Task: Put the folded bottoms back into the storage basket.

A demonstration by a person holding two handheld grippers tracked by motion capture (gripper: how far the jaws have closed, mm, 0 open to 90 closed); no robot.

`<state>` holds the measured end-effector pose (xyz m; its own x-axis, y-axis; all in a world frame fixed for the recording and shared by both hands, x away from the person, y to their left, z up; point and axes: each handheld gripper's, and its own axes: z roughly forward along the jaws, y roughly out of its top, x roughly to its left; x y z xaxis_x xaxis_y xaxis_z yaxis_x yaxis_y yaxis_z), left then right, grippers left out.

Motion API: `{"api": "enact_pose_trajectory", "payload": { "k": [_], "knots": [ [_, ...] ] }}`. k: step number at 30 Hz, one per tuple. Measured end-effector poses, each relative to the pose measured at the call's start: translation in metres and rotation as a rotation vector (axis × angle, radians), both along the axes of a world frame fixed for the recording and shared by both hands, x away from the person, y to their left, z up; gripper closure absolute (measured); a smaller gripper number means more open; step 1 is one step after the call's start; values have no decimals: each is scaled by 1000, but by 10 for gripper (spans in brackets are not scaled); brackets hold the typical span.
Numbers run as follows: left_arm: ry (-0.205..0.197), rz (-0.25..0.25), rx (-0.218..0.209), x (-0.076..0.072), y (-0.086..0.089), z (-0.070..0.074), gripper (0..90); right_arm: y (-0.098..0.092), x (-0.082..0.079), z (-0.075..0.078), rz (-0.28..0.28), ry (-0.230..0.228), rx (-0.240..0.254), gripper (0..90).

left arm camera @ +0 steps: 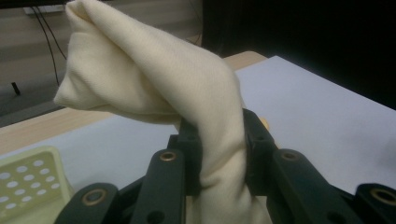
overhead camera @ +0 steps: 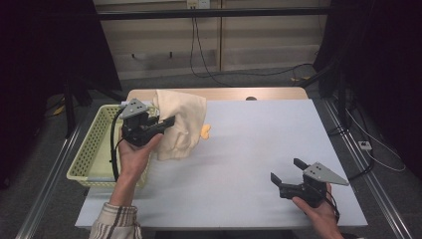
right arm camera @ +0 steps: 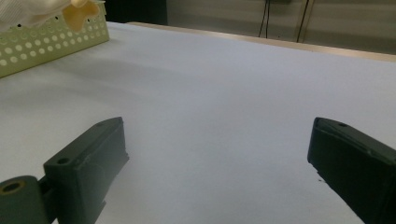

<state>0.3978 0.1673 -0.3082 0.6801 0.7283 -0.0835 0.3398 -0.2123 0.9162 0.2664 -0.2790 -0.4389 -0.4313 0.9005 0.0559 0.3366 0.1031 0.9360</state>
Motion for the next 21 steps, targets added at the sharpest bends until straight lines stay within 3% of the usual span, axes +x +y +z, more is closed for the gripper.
{"api": "enact_pose_trajectory", "payload": {
  "k": [13,21],
  "knots": [
    [-14,48,-32,-7,27,8,742,0,0,0,2,-1,0,44],
    [-21,67,-26,-9,37,12,742,0,0,0,1,-2,2,44]
  ]
}}
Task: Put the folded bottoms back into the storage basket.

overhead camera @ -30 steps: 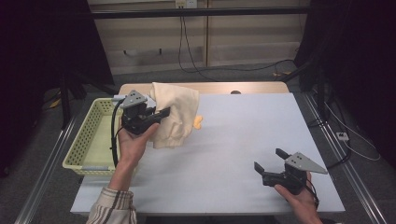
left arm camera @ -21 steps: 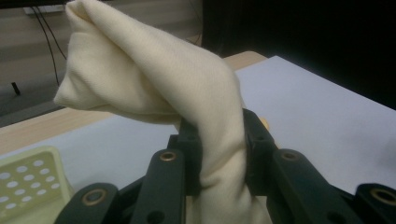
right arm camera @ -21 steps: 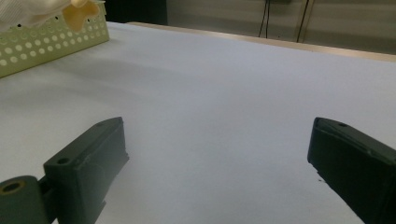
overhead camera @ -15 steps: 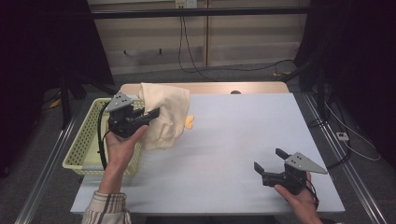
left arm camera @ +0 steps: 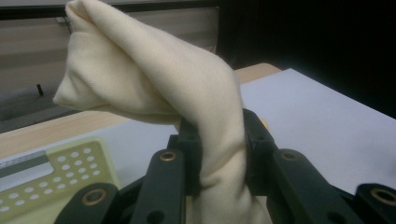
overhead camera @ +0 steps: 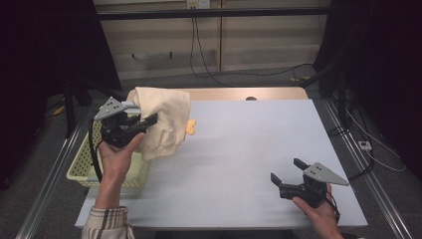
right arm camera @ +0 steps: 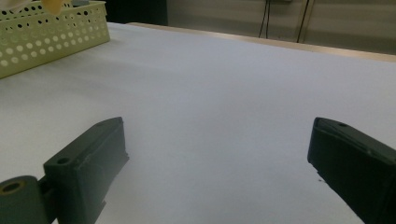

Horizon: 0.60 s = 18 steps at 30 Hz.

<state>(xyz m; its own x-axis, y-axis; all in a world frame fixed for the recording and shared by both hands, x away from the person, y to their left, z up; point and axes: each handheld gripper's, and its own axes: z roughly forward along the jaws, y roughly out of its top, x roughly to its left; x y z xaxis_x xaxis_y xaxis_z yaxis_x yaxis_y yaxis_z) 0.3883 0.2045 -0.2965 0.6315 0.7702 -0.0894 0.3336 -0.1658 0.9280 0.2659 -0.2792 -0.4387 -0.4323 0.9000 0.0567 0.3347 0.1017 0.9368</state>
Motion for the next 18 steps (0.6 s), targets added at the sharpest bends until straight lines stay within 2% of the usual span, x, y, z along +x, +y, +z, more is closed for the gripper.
{"api": "enact_pose_trajectory", "payload": {
  "k": [6,18],
  "knots": [
    [-4,11,-14,-2,8,2,740,0,0,0,3,2,0,44],
    [-4,39,-11,-6,23,4,741,1,0,0,4,4,2,44]
  ]
}}
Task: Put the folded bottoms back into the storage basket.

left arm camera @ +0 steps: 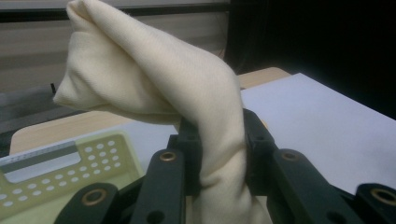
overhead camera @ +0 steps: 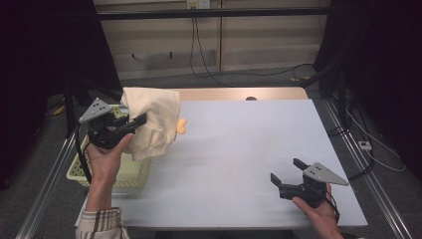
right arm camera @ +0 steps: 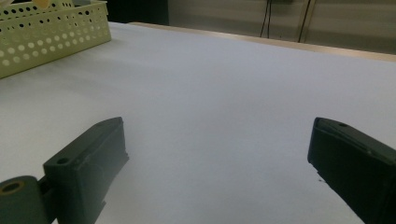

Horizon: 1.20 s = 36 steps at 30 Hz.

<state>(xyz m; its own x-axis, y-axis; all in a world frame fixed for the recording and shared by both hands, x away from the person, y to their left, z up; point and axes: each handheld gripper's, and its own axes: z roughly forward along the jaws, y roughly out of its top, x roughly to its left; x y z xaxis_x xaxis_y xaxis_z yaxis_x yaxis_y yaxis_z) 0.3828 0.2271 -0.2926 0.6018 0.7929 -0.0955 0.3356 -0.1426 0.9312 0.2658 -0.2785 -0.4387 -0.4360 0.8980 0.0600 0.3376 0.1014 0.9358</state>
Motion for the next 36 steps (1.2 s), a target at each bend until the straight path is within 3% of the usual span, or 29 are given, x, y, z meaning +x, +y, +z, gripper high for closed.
{"api": "enact_pose_trajectory", "payload": {
  "k": [13,23,36],
  "knots": [
    [-30,17,-20,-6,18,8,741,0,0,0,3,-1,-3,44],
    [-26,37,9,-10,25,13,741,0,0,0,3,-3,-5,43],
    [-25,74,15,-19,43,14,741,2,0,0,10,-9,-9,43]
  ]
}}
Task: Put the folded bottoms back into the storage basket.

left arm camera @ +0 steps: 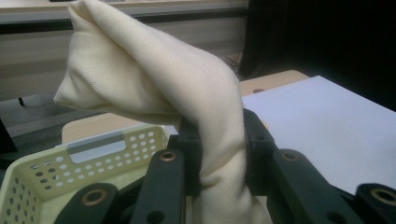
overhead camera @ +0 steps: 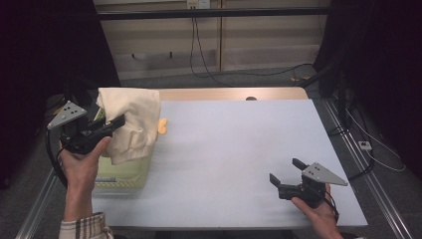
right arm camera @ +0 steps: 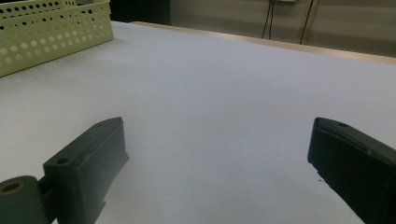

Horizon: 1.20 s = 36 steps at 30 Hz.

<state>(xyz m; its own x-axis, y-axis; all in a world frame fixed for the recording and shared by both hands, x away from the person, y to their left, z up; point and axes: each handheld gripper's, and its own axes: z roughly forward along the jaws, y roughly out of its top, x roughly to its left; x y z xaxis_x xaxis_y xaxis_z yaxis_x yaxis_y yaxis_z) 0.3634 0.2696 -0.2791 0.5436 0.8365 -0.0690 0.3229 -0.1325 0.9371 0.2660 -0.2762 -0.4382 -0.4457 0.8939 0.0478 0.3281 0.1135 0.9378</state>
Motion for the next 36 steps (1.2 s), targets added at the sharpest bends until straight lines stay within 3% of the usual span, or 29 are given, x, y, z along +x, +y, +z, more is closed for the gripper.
{"api": "enact_pose_trajectory", "payload": {
  "k": [16,36],
  "knots": [
    [28,44,-11,-2,31,-5,741,0,1,0,-2,3,-5,43],
    [138,65,0,20,37,-34,741,0,1,-1,-2,8,-9,43]
  ]
}}
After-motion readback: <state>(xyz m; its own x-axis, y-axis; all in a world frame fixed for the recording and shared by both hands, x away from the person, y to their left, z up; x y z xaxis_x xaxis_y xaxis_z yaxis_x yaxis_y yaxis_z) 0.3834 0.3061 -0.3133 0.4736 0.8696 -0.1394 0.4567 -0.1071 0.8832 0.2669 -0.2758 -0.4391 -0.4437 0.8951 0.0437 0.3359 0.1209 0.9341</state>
